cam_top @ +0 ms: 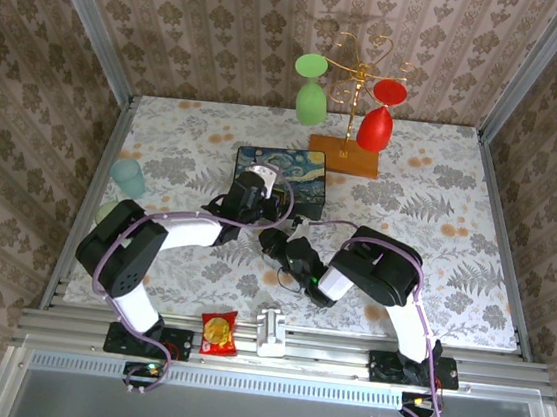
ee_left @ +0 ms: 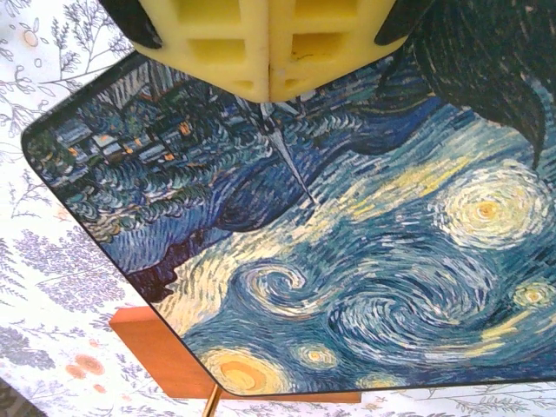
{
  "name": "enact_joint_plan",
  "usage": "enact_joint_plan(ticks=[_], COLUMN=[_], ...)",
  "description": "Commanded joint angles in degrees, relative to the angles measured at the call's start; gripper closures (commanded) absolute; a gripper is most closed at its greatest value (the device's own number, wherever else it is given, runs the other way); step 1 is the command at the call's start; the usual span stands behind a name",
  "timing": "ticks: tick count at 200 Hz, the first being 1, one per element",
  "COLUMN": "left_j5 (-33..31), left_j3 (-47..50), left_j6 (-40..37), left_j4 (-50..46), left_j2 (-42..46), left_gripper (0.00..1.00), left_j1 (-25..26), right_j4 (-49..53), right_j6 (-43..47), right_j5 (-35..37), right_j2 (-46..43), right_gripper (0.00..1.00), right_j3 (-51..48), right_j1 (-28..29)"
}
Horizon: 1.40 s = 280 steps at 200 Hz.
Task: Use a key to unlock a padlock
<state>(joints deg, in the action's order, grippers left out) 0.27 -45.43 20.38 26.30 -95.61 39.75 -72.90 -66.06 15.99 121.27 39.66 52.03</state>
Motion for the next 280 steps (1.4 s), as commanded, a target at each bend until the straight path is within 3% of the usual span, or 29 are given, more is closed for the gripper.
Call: enact_joint_plan(ticks=[1,45,87,136,187,204,226,280], left_j5=[5.19,5.52,5.88,6.47,12.71,13.17,13.22,8.08], left_j3=[4.38,5.16,4.46,-3.01,-9.05,-11.35,-16.41,-27.78], left_j6=[2.85,3.07,4.14,2.54,4.46,3.91,-2.18,-11.03], left_j4=[-12.33,-12.24,-14.58,-22.10,-22.08,-21.38,-23.01,-28.30], left_j2=[-2.31,-1.61,2.17,7.86,11.21,9.30,2.17,-13.96], left_gripper=[0.96,0.96,0.96,0.95,0.88,0.82,0.73,0.76], left_j1=[0.84,0.81,1.11,1.44,1.81,1.80,1.93,3.26], right_j4=[-2.87,-3.07,-2.69,-2.67,-2.53,-2.60,-2.64,-2.62], right_j6=[1.29,1.88,9.46,4.47,1.65,1.40,0.79,-1.16], right_j5=[9.04,12.62,11.07,17.79,16.45,16.47,16.05,13.28], right_j2=[-0.92,-1.39,-5.97,-7.68,-7.41,-7.81,-8.54,-7.13], right_gripper=[1.00,1.00,1.00,1.00,1.00,1.00,1.00,1.00], right_j3=[1.31,0.51,0.13,-7.77,-13.24,-15.29,-17.67,-16.96], right_j1=[-1.33,-1.58,0.87,3.44,3.48,3.43,3.52,3.52])
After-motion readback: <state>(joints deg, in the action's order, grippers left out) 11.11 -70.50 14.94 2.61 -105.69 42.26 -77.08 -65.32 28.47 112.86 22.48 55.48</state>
